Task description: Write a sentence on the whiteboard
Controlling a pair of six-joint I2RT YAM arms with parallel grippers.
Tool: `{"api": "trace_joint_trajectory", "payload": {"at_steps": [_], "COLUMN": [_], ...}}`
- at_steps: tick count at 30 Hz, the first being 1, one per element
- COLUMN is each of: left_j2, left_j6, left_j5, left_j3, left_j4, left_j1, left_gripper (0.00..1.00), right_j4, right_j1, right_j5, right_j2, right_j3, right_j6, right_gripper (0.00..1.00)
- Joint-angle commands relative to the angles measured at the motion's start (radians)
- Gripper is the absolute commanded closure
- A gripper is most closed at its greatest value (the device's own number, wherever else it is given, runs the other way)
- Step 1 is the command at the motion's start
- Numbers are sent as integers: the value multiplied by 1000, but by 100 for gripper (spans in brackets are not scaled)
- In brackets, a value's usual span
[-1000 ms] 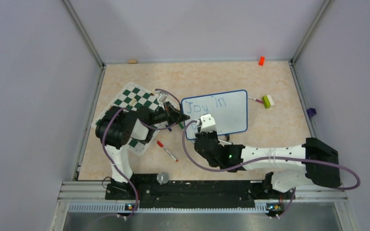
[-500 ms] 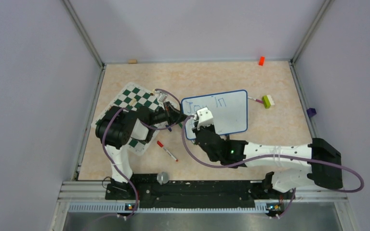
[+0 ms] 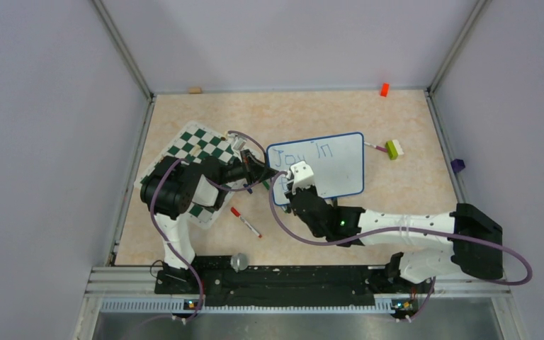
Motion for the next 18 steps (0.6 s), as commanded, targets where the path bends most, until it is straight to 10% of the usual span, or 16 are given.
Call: {"api": "trace_joint_trajectory", "payload": {"at_steps": [1, 18], "left_j2": [19, 19], "left_j6": [110, 107], "left_j5": [27, 29], "left_j3": [-4, -4], "left_j4": [69, 69], "left_j1": [-8, -9], "left_gripper": [100, 100], "right_j4": [-8, -56], "right_j1": [0, -1], "right_j5": [-7, 96], "right_j2": [13, 57], "right_j3": [23, 48], "right_j6": [34, 93], "right_gripper": [100, 100]}}
